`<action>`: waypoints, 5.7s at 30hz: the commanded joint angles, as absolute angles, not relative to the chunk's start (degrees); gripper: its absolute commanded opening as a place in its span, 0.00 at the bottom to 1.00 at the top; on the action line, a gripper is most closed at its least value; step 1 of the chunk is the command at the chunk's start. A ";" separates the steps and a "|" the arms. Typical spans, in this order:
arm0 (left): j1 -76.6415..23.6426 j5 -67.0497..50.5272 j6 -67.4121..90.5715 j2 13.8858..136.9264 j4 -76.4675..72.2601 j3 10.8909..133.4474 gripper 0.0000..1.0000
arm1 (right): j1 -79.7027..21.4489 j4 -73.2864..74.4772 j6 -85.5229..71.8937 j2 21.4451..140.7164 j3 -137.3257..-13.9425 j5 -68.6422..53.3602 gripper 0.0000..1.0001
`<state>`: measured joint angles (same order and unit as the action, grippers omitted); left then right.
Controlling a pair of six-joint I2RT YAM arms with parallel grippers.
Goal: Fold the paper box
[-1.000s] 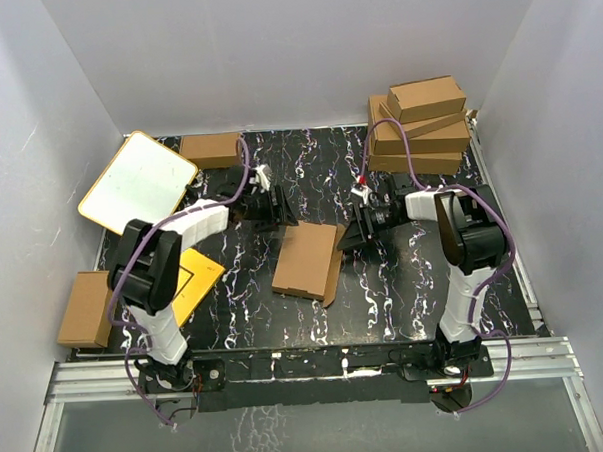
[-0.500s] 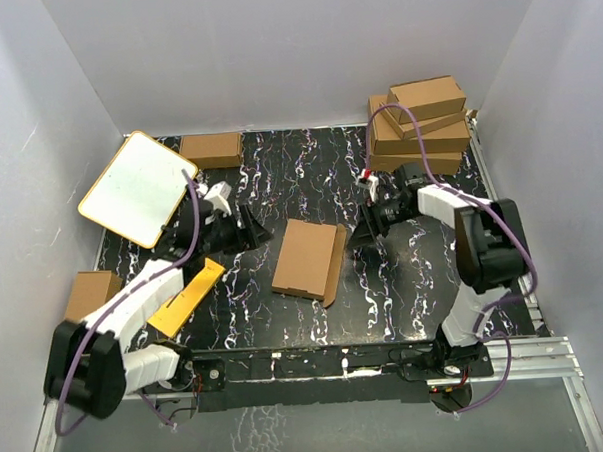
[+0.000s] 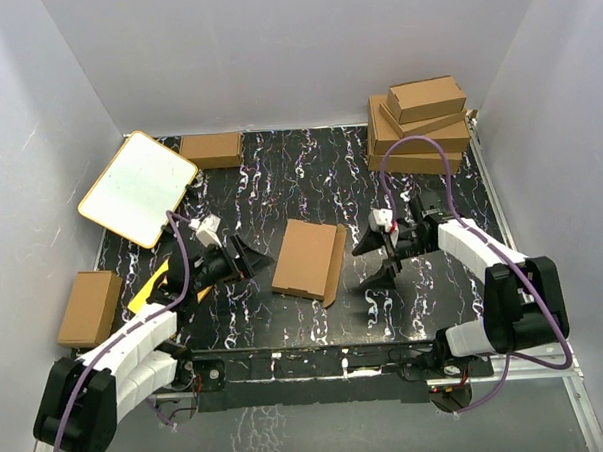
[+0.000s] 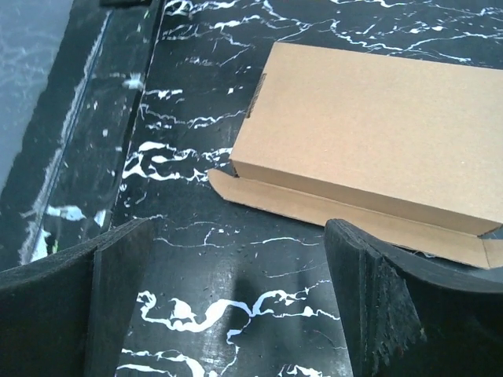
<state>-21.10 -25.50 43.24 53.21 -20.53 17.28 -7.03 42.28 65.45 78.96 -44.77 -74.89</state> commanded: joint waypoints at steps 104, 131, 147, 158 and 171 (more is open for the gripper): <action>-31.01 -14.58 50.61 78.05 -33.49 20.06 0.64 | -36.25 13.19 66.02 79.01 -34.91 -44.51 0.25; -31.13 -12.66 48.48 81.97 -28.98 20.92 0.53 | -34.45 15.27 60.25 80.63 -37.58 -43.93 0.08; -31.12 -12.29 49.27 82.64 -28.33 20.74 0.52 | -32.40 21.47 60.29 83.41 -40.85 -44.39 0.08; -31.11 -12.48 49.31 82.77 -28.36 20.75 0.52 | -31.71 22.63 60.70 84.05 -40.96 -43.97 0.09; -31.11 -12.57 49.31 83.32 -28.39 20.79 0.51 | -30.87 23.28 58.13 85.10 -42.01 -43.97 0.10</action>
